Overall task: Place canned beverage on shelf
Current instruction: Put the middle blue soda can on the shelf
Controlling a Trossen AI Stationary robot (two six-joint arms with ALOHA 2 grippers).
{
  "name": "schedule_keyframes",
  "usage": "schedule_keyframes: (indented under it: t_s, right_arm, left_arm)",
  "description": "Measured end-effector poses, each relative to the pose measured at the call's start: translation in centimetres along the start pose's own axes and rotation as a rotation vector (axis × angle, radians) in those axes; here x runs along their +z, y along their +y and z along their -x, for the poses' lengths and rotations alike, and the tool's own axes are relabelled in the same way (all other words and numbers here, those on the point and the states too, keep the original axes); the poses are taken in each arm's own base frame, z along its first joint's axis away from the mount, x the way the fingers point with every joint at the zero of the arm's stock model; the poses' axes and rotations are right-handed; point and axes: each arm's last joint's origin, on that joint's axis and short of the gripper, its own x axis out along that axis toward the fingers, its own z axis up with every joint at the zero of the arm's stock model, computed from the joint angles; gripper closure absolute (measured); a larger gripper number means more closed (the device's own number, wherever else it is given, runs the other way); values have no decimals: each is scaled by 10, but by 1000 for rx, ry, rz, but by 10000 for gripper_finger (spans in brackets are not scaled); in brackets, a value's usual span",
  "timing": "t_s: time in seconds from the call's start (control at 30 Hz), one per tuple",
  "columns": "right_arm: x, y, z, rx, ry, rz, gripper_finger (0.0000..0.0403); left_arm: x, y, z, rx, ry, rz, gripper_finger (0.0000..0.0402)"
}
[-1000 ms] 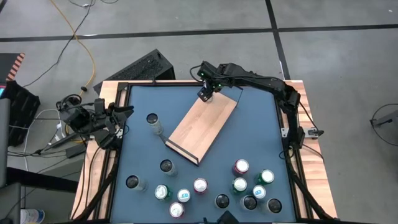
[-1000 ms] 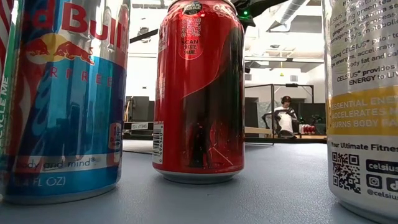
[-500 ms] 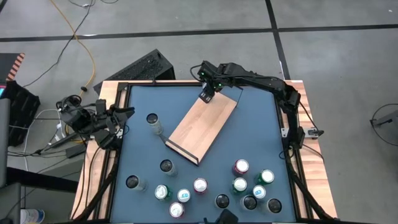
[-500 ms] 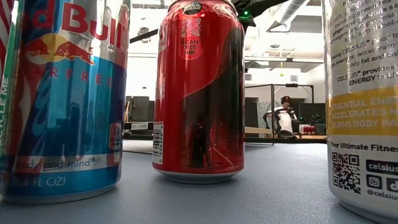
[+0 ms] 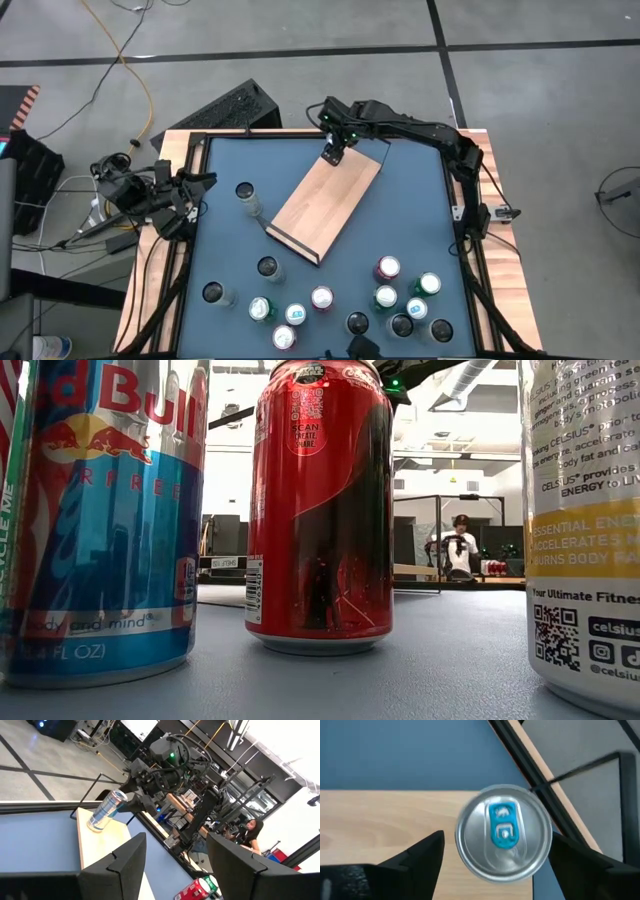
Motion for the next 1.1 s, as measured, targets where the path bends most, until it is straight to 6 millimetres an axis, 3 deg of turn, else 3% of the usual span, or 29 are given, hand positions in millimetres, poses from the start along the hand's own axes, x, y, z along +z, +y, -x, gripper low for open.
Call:
schedule_keyframes:
  t_s: [0.57, 1.1]
  right_arm:
    - [3, -16, -2, -11, -21, -81, 87]
    - [9, -17, -2, 37, -72, -31, 126]
  left_arm:
    - [0, 0, 0, 9, -5, 11, 207]
    - [0, 0, 0, 11, -5, 11, 207]
